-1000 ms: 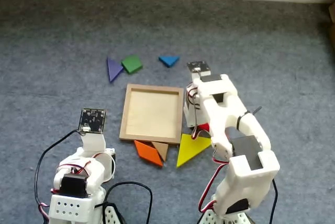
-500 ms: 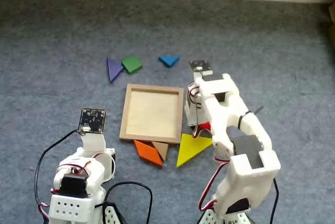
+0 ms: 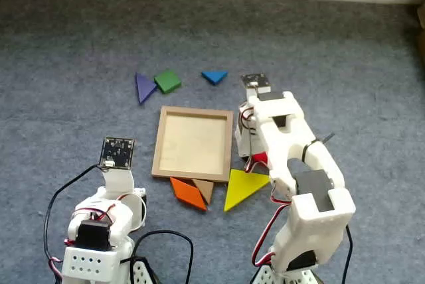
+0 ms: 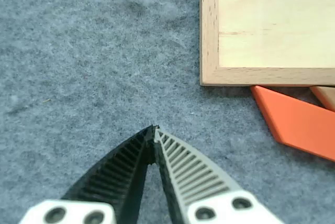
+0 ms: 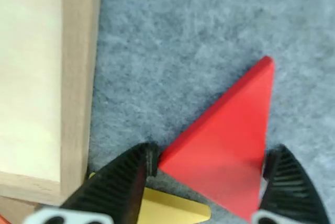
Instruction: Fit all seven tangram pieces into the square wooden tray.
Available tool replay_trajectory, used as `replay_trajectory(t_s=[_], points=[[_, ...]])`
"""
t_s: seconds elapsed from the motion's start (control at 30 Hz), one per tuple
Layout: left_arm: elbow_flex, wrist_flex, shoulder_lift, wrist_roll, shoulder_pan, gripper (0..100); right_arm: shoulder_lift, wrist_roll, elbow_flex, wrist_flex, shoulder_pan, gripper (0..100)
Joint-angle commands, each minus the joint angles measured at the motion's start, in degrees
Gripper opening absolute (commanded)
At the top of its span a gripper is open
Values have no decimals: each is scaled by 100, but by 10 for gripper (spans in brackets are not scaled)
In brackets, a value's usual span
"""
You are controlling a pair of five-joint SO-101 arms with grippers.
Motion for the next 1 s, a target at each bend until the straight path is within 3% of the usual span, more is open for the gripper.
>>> replay_trajectory(t_s=[0.0, 0.47, 0.67, 0.97], points=[[110, 35, -154, -18, -66, 7, -40, -26, -321, -171, 154, 228], [110, 35, -154, -18, -66, 7, -110, 237, -374, 163, 127, 205], [110, 35, -154, -18, -66, 7, -840, 229, -479, 233, 92, 205], [110, 35, -154, -18, -66, 7, -1244, 202, -488, 242, -620, 205]])
